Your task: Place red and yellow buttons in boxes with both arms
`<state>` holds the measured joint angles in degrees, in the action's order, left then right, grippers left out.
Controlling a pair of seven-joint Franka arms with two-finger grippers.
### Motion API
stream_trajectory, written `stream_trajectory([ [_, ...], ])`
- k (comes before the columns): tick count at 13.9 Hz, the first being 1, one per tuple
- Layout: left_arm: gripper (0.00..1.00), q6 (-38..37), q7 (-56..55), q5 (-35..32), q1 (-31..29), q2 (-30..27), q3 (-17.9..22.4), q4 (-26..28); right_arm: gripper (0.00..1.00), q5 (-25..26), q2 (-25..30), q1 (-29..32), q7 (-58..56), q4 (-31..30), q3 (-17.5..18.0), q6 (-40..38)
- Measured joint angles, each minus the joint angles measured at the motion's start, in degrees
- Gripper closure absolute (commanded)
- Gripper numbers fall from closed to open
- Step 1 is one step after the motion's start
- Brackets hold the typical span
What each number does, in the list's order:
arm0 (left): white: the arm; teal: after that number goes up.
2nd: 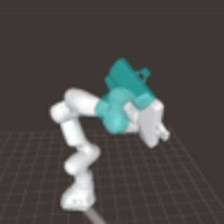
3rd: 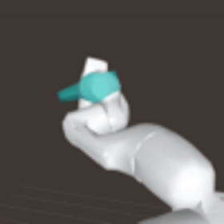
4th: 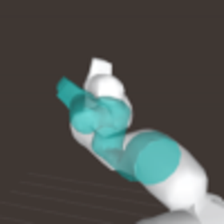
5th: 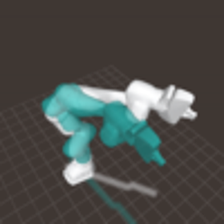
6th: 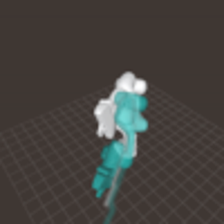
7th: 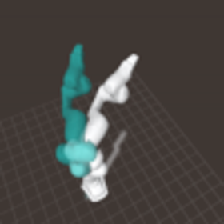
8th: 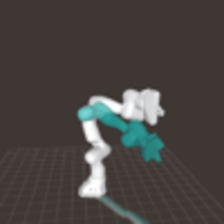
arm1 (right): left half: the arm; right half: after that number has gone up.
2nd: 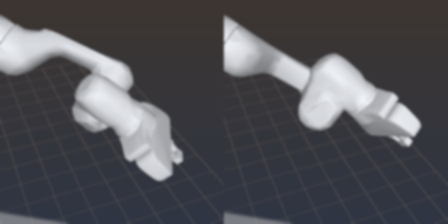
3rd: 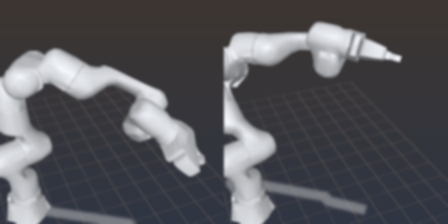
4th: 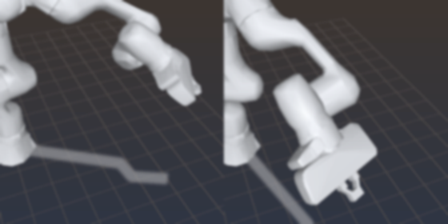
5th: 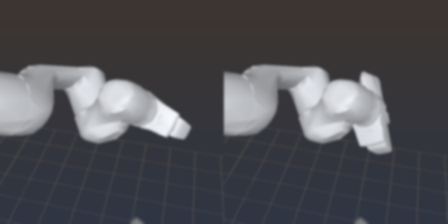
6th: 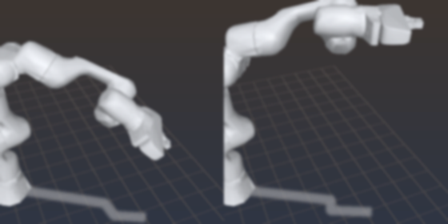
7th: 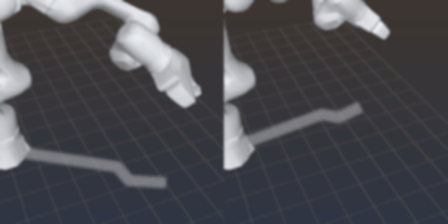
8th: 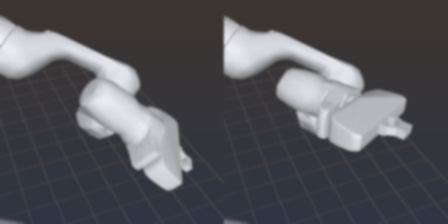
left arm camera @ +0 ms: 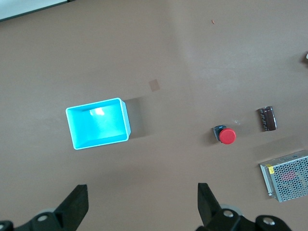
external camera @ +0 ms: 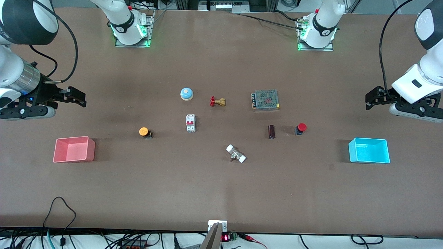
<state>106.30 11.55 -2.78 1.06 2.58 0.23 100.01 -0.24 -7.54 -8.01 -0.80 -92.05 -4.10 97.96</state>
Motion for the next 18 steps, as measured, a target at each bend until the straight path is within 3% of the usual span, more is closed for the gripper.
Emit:
stream_trajectory([
  [9, 0.00, 0.00, 0.00, 0.00, 0.00, 0.02, 0.03, 0.05, 0.00, -0.03, -1.14, -0.43, 0.00, -0.69, 0.21, -0.83],
  [12, 0.00, -1.51, 0.00, 0.00, 0.46, 1.45, -0.08, 0.65, 0.00, -0.14, -2.51, -0.82, 0.08, -3.57, 2.12, 0.80],
  [15, 0.00, -3.60, -0.08, 0.40, 1.53, 5.05, -0.62, 0.88, 0.00, -0.20, -2.98, -1.29, 1.55, -11.08, 4.23, 12.30],
  [18, 0.00, 0.02, -2.72, 4.60, 2.71, 9.93, -1.03, 1.12, 0.00, 0.28, -4.49, -1.87, 5.10, -19.09, 6.38, 25.86],
])
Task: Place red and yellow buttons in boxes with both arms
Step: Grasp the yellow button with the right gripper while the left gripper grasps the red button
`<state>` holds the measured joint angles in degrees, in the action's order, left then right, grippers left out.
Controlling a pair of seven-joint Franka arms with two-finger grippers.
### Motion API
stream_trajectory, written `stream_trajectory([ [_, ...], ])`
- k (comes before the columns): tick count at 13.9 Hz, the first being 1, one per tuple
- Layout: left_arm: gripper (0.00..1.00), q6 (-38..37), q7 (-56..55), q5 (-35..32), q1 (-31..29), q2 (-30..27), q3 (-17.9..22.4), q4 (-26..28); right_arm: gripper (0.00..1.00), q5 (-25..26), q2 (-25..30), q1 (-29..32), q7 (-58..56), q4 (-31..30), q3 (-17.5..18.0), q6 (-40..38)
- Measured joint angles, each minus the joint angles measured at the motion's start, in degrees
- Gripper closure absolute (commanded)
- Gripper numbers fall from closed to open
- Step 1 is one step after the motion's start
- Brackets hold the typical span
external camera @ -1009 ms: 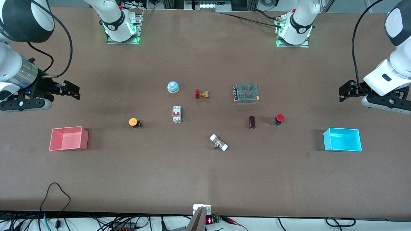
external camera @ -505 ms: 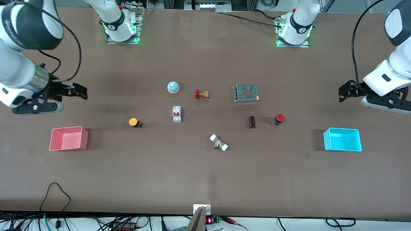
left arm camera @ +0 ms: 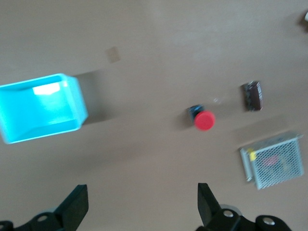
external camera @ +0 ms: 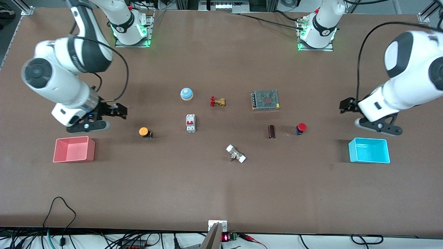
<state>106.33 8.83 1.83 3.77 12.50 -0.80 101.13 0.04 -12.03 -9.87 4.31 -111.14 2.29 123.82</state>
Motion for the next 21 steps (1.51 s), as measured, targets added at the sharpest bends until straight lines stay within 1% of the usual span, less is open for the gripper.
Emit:
stream_trajectory([
  [2, 0.00, 4.82, -2.04, 0.85, 0.10, 5.06, -0.12, 0.37, 0.00, 0.32, -1.60, -0.47, 0.50, -3.51, 0.43, 6.35],
  [4, 0.00, 9.13, -6.56, 1.04, 0.72, 10.10, -0.31, 0.65, 0.00, 0.35, -3.46, -0.98, 1.20, -5.95, 0.48, 11.41],
  [6, 0.00, 13.24, -12.52, 1.09, 3.20, 13.31, -0.57, 1.51, 0.00, 0.62, -5.54, -1.65, 1.54, -6.97, 0.55, 14.45],
  [9, 0.00, 23.32, -19.32, 1.09, 8.14, 14.40, -0.79, 6.90, 0.00, 1.21, -8.05, -2.54, 2.01, -7.07, 1.01, 17.52],
  [12, 0.00, 32.19, -20.90, 1.09, 10.00, 14.42, -0.78, 12.78, 0.00, 1.22, -10.04, -2.61, 2.27, -7.12, 1.07, 19.97],
  [14, 0.00, 34.47, -20.90, 1.09, 10.23, 14.42, -0.77, 15.20, 0.00, 1.23, -11.53, -2.62, 2.67, -7.18, 1.08, 22.29],
  [16, 0.01, 34.76, -20.90, 1.09, 10.23, 14.41, -0.71, 15.57, 0.00, 1.23, -12.71, -2.63, 3.11, -7.18, 1.09, 23.78],
  [17, 0.07, 34.76, -20.90, 1.09, 10.23, 14.41, -0.69, 15.62, 0.00, 1.23, -13.12, -2.67, 3.96, -7.18, 1.11, 24.02],
  [18, 0.18, 34.76, -20.90, 1.09, 10.23, 14.41, -0.69, 15.79, 0.00, 1.25, -13.38, -2.80, 4.73, -7.18, 1.13, 24.10],
  [19, 0.32, 34.76, -20.90, 1.09, 10.23, 14.41, -0.69, 16.02, 0.05, 1.25, -13.56, -3.04, 5.04, -7.18, 1.15, 24.12],
  [20, 0.47, 34.76, -20.90, 1.09, 10.23, 14.44, -0.67, 16.29, 0.16, 1.26, -13.72, -3.24, 5.19, -7.18, 1.16, 24.13],
  [21, 0.59, 34.76, -20.90, 1.09, 10.23, 14.55, -0.66, 16.66, 0.26, 1.26, -13.81, -3.35, 5.36, -7.18, 1.17, 24.15],
])
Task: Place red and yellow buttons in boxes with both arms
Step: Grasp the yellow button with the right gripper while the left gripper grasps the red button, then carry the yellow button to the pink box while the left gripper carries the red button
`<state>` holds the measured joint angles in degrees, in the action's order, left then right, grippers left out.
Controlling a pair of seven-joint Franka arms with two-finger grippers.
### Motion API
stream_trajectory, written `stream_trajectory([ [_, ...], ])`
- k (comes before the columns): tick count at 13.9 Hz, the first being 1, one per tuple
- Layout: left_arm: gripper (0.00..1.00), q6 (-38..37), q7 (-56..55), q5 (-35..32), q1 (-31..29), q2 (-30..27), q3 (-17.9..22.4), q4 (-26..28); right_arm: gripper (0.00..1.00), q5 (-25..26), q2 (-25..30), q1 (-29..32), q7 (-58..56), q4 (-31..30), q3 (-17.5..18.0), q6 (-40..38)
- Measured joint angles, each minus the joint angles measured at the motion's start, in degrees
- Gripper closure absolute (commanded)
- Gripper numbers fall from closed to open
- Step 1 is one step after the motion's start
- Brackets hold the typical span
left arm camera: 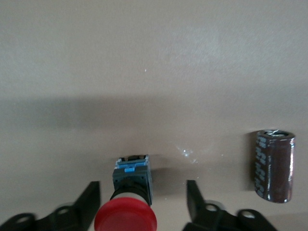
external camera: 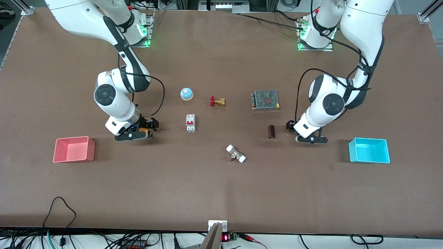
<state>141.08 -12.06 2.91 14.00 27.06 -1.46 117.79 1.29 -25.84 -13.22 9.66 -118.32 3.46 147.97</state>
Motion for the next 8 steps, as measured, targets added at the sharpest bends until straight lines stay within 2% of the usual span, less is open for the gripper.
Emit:
stream_trajectory([
  [2, 0.76, 0.01, 0.00, 0.00, 0.00, 0.43, 0.08, 0.33, 0.45, 0.00, -0.01, -0.05, 0.09, 0.00, 0.00, 0.03],
  [3, 0.82, 0.03, 0.00, -0.01, 0.00, 0.47, 0.16, 0.32, 0.52, 0.00, -0.02, -0.05, 0.13, 0.00, 0.00, 0.03],
  [6, 0.83, -0.87, 0.01, -0.01, -0.13, -0.23, 0.73, -0.40, 0.65, 0.00, -0.03, -0.05, 0.17, 0.00, 0.00, 0.05],
  [8, 0.83, -7.58, 0.01, -0.01, -0.44, -2.09, 2.11, -4.13, 0.68, 0.02, -0.04, -0.05, 0.17, 0.04, 0.00, 0.16],
])
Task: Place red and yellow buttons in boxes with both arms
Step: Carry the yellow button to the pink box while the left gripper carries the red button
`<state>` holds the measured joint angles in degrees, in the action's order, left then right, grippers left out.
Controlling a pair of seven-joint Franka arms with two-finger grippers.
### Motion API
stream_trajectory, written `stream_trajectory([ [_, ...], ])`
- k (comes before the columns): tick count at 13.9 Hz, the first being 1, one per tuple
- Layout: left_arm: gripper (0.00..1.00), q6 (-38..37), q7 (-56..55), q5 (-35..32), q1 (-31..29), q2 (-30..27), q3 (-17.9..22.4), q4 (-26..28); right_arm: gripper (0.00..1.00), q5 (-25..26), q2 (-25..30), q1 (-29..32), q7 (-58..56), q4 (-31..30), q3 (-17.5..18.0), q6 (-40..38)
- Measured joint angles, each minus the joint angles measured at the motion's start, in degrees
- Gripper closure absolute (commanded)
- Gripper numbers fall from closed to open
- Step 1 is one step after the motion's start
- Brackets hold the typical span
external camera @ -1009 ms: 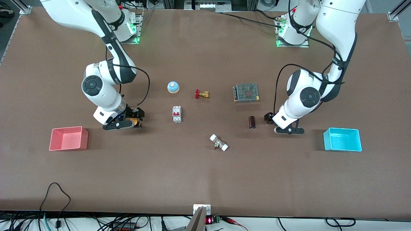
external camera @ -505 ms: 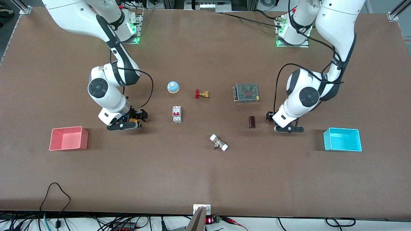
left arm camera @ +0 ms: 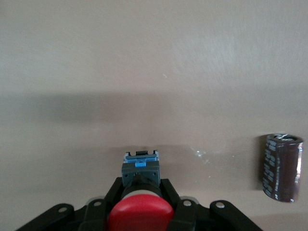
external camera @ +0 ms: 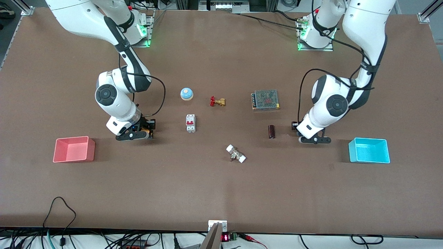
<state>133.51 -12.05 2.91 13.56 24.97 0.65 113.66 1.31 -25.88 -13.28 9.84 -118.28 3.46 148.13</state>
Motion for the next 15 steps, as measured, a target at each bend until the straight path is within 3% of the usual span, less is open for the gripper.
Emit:
stream_trajectory([
  [3, 0.83, -13.44, 0.30, -0.75, -2.77, -2.48, 2.12, -10.97, 0.71, 0.01, 0.00, 0.02, 0.00, 0.47, -0.01, 0.09],
  [5, 0.83, -16.70, 3.72, -3.98, -6.96, -2.42, 2.70, -16.01, 0.71, 0.16, 0.04, 0.05, -0.09, 1.49, -0.04, -0.02],
  [7, 0.82, -16.80, 9.76, -5.83, -12.29, -0.28, 2.92, -18.06, 0.71, 0.38, 0.52, 0.45, -1.86, 4.08, -0.26, -3.07],
  [11, 0.82, -14.00, 20.90, -6.11, -21.65, 6.23, 3.00, -19.61, 0.70, 0.45, 5.25, 5.61, -12.62, 12.57, -1.00, -18.87],
  [15, 0.82, -8.39, 23.29, -6.10, -23.54, 11.27, 2.83, -19.61, 0.70, 0.33, 7.15, 14.84, -25.27, 16.71, -1.36, -23.94],
])
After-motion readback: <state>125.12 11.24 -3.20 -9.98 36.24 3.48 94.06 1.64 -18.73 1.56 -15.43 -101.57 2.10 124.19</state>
